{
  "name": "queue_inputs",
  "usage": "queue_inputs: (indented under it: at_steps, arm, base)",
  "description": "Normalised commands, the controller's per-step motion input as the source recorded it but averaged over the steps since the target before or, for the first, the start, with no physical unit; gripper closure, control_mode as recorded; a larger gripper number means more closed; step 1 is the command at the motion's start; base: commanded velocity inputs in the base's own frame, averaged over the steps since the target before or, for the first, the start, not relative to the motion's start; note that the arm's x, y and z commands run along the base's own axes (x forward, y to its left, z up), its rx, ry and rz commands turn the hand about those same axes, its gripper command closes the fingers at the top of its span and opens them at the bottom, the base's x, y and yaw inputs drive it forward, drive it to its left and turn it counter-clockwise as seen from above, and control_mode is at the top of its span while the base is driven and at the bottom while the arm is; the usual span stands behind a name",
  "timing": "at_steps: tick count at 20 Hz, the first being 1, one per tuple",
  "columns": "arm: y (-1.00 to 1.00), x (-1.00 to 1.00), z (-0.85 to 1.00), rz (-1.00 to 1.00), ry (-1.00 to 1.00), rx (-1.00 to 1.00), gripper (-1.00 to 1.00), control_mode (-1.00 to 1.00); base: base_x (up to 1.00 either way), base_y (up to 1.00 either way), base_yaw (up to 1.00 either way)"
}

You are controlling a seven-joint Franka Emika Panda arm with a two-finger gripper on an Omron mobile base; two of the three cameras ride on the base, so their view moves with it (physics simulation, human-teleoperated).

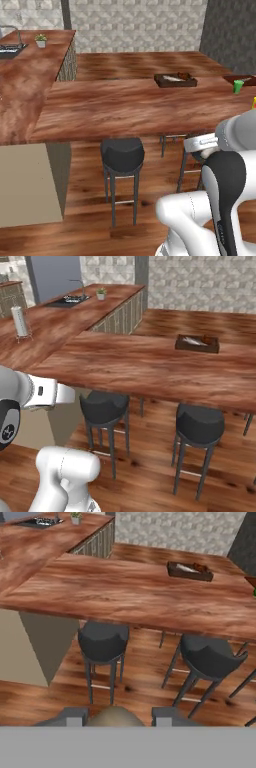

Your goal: Gather the corn and mushroom from the fridge and place them on a tray on the dining counter. Then gather the chicken drumstick and fish from the fridge and place them on the other tray.

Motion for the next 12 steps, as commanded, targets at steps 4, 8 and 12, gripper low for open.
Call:
queue_inputs:
  at_steps: [4,8,12]
  arm:
    - [0.0,0.0,0.0,0.0,0.0,0.0,1.0,1.0]
    - [0.0,0.0,0.0,0.0,0.0,0.0,1.0,1.0]
    - [0.0,0.0,0.0,0.0,0.0,0.0,1.0,1.0]
  base:
    - [0.0,-0.97,-0.02]
    - [0.0,-0.94,-0.02]
    - [0.0,-0.92,-0.02]
